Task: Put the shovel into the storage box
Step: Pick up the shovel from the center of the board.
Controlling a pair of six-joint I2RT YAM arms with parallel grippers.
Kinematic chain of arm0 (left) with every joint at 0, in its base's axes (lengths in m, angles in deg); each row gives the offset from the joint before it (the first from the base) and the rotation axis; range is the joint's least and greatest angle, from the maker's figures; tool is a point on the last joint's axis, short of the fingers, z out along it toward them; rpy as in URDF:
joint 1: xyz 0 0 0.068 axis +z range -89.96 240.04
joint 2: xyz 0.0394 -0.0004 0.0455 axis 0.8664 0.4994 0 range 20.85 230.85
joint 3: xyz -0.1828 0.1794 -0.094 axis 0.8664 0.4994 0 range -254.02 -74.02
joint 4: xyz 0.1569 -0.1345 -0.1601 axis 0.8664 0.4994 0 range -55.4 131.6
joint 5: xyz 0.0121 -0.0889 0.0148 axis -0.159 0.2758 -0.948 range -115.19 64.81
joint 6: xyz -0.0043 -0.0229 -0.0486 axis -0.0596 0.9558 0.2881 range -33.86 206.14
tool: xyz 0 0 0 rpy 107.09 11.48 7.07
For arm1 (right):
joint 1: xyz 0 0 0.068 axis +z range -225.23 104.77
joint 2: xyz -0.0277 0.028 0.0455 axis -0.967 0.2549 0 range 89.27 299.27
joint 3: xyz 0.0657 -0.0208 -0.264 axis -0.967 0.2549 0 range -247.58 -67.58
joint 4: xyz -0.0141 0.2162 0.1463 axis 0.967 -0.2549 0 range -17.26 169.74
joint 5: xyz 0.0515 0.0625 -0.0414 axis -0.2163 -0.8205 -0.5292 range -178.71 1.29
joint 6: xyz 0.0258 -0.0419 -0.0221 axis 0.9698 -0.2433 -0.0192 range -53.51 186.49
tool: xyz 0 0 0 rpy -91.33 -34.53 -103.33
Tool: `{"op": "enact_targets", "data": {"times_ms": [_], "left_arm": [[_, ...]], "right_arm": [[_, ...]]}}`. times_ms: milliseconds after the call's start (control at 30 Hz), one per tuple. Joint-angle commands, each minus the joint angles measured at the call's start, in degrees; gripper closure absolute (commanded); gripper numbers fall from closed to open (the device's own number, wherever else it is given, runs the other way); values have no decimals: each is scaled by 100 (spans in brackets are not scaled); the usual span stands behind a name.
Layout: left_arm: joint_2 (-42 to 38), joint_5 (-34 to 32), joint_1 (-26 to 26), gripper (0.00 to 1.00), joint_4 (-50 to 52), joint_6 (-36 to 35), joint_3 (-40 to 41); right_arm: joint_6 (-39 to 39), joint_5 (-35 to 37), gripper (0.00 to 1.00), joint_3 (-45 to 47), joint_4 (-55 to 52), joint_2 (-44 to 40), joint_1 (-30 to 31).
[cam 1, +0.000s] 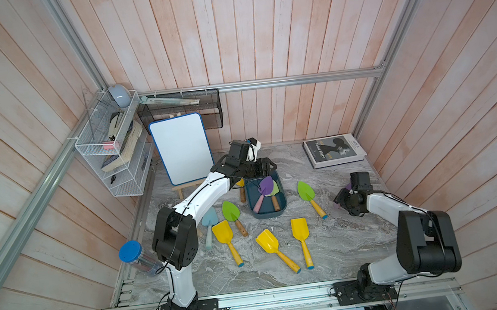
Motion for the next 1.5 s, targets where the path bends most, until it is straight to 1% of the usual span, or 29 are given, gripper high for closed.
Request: {"op": "enact_targets", "data": {"times_ms": [0, 200, 367, 600, 733, 833, 933, 1067, 1167, 1300, 1467], "left_arm": [[96, 86, 9, 33, -106, -121, -55], [131, 137, 8, 33, -102, -70, -51], [132, 179, 9, 33, -134, -2, -42], [71, 314, 3, 33, -231, 98, 31], [-11, 512, 0, 33, -401, 179, 211], [-66, 758, -2, 33, -641, 267, 428], [-92, 1039, 1, 33, -922, 398, 626], [-95, 1362, 0, 33, -1309, 609, 797], [-95, 1520, -4, 33, -1562, 763, 875], [-94, 1634, -17, 34, -1824, 954, 957], [-68, 1590, -17, 36, -2009, 1074, 1059]], "right_arm": [[-22, -1, 44, -68, 133, 131, -38], [19, -59, 54, 160, 277, 154, 5], [23, -57, 66, 254, 270, 72, 73], [-75, 1, 100, 304, 57, -302, 160], [-381, 119, 100, 146, -336, -717, 373], [-821, 72, 100, -34, -615, -1143, 694], [-1307, -261, 100, -152, -735, -1572, 1163], [-1506, -795, 100, -252, -712, -1942, 1746], [-1523, -979, 100, -386, -717, -1948, 2110], [-1522, -992, 100, -626, -695, -1719, 2571], [-1463, -1071, 100, -755, -497, -1416, 2922]]}}
